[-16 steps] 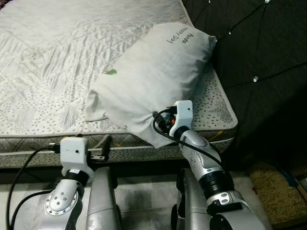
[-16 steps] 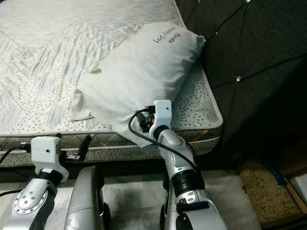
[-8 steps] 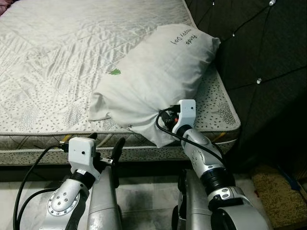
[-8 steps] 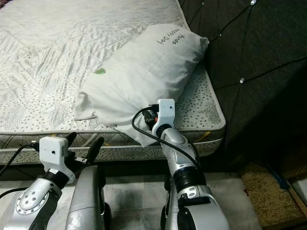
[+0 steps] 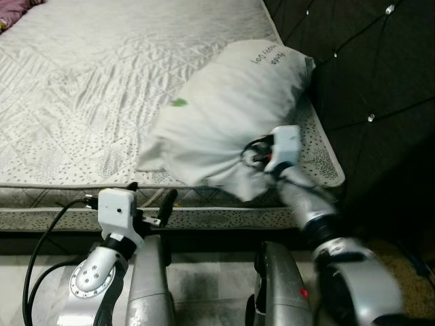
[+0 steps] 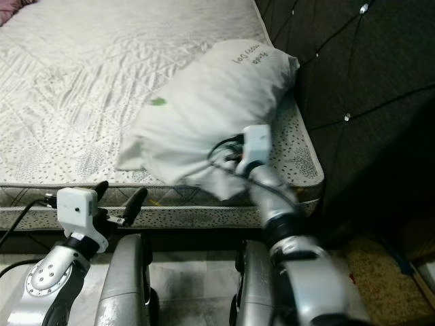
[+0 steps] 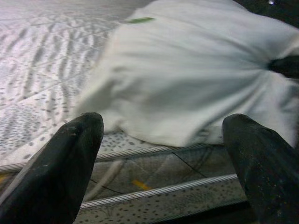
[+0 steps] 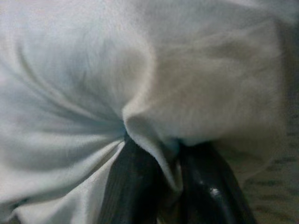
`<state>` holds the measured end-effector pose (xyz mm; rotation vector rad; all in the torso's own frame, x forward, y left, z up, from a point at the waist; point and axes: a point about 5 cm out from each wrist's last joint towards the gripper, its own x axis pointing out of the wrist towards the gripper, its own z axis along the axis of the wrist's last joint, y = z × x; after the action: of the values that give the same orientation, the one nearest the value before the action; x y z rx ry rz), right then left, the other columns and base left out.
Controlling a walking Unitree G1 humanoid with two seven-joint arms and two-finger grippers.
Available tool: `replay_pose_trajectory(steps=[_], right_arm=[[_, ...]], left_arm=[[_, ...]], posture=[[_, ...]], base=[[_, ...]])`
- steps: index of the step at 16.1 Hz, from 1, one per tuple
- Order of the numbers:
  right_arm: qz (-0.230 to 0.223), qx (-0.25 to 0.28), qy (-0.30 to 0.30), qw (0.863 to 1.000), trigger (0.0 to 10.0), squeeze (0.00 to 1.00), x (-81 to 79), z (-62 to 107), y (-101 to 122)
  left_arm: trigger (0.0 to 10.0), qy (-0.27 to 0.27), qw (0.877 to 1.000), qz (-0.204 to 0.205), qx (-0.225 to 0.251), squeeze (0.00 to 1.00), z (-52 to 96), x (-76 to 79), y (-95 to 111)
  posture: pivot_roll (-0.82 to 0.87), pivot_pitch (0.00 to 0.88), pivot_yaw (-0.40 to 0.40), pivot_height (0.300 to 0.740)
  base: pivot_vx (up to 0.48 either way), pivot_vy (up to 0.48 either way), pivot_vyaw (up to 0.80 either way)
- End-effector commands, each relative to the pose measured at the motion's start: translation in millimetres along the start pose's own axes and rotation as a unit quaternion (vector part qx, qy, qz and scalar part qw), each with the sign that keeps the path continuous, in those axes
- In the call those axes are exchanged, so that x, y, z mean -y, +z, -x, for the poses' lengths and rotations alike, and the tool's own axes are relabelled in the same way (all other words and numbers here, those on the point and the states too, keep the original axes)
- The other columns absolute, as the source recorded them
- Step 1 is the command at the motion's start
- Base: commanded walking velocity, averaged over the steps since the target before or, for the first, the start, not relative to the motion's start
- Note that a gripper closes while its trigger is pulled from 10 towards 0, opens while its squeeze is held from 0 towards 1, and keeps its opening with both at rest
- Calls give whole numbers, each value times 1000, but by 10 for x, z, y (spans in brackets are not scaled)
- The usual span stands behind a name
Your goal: Clean up the room
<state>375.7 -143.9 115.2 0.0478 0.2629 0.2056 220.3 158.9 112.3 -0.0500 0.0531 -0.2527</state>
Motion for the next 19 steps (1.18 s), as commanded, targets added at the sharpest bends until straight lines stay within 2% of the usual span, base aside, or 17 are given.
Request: replay_pose_trajectory(steps=[1,2,3,5,8,9,11,13,14,16,17,18,19], right_arm=[[18,40,-53,998,0,0,299,21,285],[38,50,-96,993,0,0,594,77,467],[40,53,-107,992,0,0,668,93,516],[61,64,-166,982,0,0,1053,236,759],[66,58,-195,977,0,0,1258,344,741],[68,51,-193,978,0,0,1263,352,671],[65,19,-171,983,0,0,1196,349,358],[41,4,-114,993,0,0,996,321,73],[36,5,-71,997,0,0,836,304,-40],[48,6,2,999,0,0,607,291,-133],[62,5,35,997,0,0,548,279,-119],[77,4,35,996,0,0,571,275,-81],[107,2,5,994,0,0,681,269,1]], left_arm=[[10000,5,1000,-4,-1,0,-12,-20,-14],[10000,5,1000,-4,1,0,-33,-10,-13],[10000,4,1000,-4,2,0,-39,-7,-14],[10000,7,1000,-5,3,0,-56,-5,-19],[10000,14,1000,-6,3,0,-55,-11,-32],[10000,16,1000,-7,2,0,-54,-6,-39],[10000,19,1000,-6,-2,0,-51,14,-56],[10000,19,1000,-6,-3,0,-53,20,-63],[10000,20,1000,-6,-5,0,-62,17,-64],[10000,22,1000,-7,-5,0,-79,10,-58],[10000,23,1000,-10,-7,0,-87,8,-61],[10000,23,1000,-11,-7,0,-90,11,-62],[10000,24,1000,-12,-6,0,-92,11,-61]], posture=[[96,9,-20,528],[93,6,-21,528],[92,6,-21,528],[86,8,-22,528],[81,16,-25,528],[80,19,-24,528],[75,28,-18,528],[71,32,-11,528],[70,34,-10,528],[66,37,-6,528],[66,38,-6,528],[65,37,-7,528],[66,37,-10,528]], base=[[0,0,0],[0,0,0],[0,0,0],[0,0,0],[0,0,0],[0,0,0],[0,0,0],[0,0,0],[0,0,0],[0,0,0],[0,0,0],[0,0,0],[0,0,0]])
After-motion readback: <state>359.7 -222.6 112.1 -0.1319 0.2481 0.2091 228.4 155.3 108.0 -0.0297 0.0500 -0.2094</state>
